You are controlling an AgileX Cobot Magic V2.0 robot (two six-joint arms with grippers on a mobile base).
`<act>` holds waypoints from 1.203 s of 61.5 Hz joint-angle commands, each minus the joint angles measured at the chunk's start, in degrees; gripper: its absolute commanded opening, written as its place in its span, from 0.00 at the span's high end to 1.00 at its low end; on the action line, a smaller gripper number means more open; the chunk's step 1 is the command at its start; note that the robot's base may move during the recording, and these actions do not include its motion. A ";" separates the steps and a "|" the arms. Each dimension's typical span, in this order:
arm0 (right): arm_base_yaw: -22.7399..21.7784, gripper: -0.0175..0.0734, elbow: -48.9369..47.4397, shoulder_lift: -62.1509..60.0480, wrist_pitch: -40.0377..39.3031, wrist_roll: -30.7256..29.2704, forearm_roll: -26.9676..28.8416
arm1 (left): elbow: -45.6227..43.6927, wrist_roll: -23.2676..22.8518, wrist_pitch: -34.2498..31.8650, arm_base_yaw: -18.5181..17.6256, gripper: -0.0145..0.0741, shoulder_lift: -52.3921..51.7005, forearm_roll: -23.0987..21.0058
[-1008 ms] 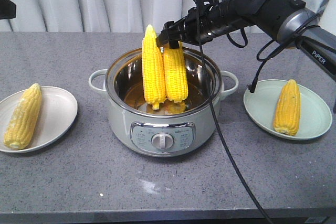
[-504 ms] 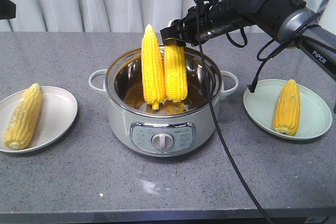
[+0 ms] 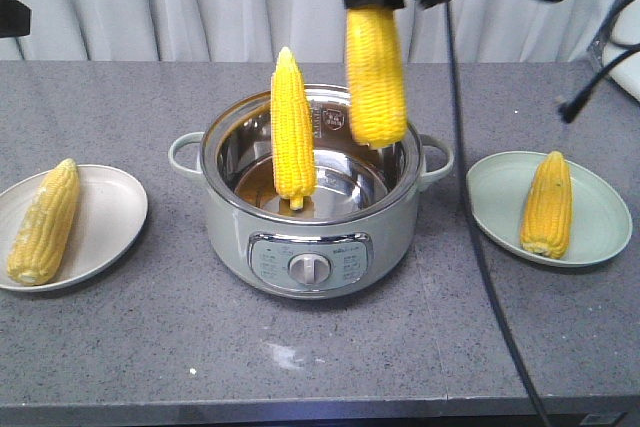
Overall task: Distribute corn equally
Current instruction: 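Grasp the cob with the right gripper and lift it toward the green plate, then reach the left gripper down to the last cob in the pot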
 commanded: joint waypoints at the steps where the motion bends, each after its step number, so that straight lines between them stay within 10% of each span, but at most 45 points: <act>1: -0.26 0.62 -1.89 -6.97 -0.08 2.38 -4.14 | -1.47 -0.04 -3.23 0.04 0.19 -1.63 -1.27; 15: -1.11 0.61 -1.18 -14.74 8.58 4.92 -11.69 | -1.47 -0.04 -3.23 0.04 0.19 -1.58 -1.24; 48: -17.46 0.60 28.97 -34.38 -0.31 3.26 -3.81 | -1.47 4.42 -3.09 -0.69 0.19 -1.46 -8.98; 57: -17.41 0.60 29.04 -34.52 -0.48 3.26 -3.13 | -1.47 9.61 -3.39 -5.53 0.19 -0.30 -13.04; 74: -17.41 0.60 29.04 -34.52 -0.37 2.88 -2.04 | -1.52 5.47 -11.67 -17.70 0.19 5.17 -13.13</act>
